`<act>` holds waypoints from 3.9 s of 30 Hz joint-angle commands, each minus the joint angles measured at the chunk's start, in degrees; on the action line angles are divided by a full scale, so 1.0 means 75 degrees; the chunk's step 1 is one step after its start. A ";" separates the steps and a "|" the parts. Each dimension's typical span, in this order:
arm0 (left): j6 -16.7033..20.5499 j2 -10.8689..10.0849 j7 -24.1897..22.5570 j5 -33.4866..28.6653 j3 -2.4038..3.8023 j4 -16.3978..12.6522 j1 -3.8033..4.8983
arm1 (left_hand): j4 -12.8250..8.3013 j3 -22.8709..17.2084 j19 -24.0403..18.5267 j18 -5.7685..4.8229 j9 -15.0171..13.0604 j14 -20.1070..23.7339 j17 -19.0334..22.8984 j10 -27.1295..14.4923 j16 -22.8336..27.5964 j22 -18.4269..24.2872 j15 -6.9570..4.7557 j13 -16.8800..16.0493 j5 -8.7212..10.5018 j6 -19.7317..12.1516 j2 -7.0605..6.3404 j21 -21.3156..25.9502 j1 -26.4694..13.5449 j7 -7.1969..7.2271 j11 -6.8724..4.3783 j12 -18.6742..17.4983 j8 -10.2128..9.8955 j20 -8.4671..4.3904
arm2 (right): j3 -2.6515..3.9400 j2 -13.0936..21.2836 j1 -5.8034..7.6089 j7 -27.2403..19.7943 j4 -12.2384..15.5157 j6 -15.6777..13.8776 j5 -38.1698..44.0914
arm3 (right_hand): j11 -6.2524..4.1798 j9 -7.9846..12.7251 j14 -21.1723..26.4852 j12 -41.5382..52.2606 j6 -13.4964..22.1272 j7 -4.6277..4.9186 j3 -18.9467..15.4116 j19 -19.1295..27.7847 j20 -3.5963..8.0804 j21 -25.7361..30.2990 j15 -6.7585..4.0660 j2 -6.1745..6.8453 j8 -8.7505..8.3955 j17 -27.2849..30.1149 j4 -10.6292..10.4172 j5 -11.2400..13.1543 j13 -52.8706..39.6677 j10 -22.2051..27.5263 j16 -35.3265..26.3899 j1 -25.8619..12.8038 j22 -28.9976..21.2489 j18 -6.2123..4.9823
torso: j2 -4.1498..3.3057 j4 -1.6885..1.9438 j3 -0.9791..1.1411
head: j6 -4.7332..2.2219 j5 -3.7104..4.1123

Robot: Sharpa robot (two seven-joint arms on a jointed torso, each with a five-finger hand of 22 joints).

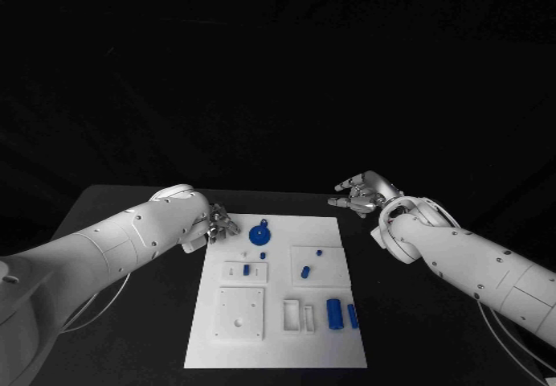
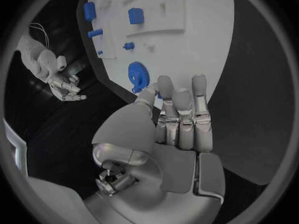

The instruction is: Assemble the parts on the task board

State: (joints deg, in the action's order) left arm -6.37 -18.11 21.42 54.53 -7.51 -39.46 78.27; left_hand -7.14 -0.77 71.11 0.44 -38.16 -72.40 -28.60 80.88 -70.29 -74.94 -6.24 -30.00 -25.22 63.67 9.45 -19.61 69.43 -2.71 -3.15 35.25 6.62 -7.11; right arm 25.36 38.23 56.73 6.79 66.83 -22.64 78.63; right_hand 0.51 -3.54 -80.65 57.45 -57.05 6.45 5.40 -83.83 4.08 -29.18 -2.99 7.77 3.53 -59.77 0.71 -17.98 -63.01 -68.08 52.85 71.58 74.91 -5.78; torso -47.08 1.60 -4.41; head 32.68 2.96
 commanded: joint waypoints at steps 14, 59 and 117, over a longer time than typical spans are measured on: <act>0.0254 -0.0853 0.0060 -0.0842 0.0016 -0.1204 0.0126 | -0.0019 -0.3267 -0.0028 0.0085 -0.0622 -0.0175 -0.0096 0.0254 -0.0025 -0.0158 -0.0010 -0.0052 0.1167 0.0771 -0.0720 -0.0287 -0.0851 0.0308 -0.0026 -0.0110 -0.0381 0.0010 | 0.0003 0.0084 0.0000 0.0015 -0.0019 0.0169 0.0015 | 0.0019 -0.0011 -0.0010 -0.0021 -0.0086 0.0005 0.0054 -0.0335 0.0028 -0.0033 -0.0038 -0.0018 0.0007 -0.0013 0.0014 0.0007 -0.0007 -0.0001 -0.0011 -0.0034 0.0436 -0.0125 | 0.0100 0.0119 0.0019 | 0.0065 0.0032; 0.1238 -0.2276 0.1046 0.0207 -0.0825 -0.4511 -0.0026 | -0.0341 -0.3657 0.0139 0.0304 -0.0607 -0.0568 -0.0443 0.0707 0.0085 -0.0152 -0.0039 -0.0294 0.1083 0.1313 -0.0457 -0.0511 -0.1814 0.0460 -0.0106 -0.0250 -0.0386 0.0153 | 0.0002 0.0094 -0.0093 -0.0009 -0.0136 0.0274 -0.0012 | 0.0015 -0.0010 -0.0007 -0.0025 -0.0100 0.0006 0.0135 -0.0335 0.0033 -0.0018 -0.0042 -0.0062 0.0005 -0.0007 0.0144 -0.0159 -0.0011 0.0005 -0.0026 -0.0065 0.0433 -0.0123 | 0.0205 0.0208 0.0030 | 0.0336 -0.0005; 0.0439 -0.1999 0.1276 0.0615 -0.0827 -0.4272 -0.0170 | -0.0398 -0.3713 0.0137 0.0508 -0.1091 -0.0783 -0.1071 0.0737 -0.0072 -0.0154 -0.0044 -0.0356 0.1009 0.1544 -0.0451 -0.0728 -0.1887 0.0549 -0.0169 0.0020 -0.0377 0.0332 | 0.0002 0.0117 -0.0114 -0.0009 -0.0125 0.0318 0.0071 | 0.0014 -0.0010 -0.0012 -0.0022 -0.0106 0.0005 0.0148 -0.0338 0.0034 -0.0029 -0.0044 -0.0067 0.0005 -0.0011 0.0163 -0.0167 -0.0017 -0.0002 -0.0022 -0.0093 0.0435 -0.0122 | 0.0212 0.0218 0.0032 | 0.0402 0.0053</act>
State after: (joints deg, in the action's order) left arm -1.06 -33.02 29.99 58.71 -13.30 -71.36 77.63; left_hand -10.04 -28.42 71.96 3.12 -46.33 -77.84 -36.59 84.20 -70.52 -74.92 -6.58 -32.61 -17.30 66.06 5.51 -24.71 54.93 -5.08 -3.92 35.28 3.75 -5.01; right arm 25.36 39.11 55.93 6.95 65.84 -20.97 78.72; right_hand 0.51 -3.54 -80.65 57.45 -57.36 6.54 6.43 -83.82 4.08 -29.18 -2.98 7.54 3.53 -59.76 1.74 -19.09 -63.05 -68.08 52.85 71.35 74.92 -5.74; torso -45.49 3.23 -4.17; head 35.72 3.40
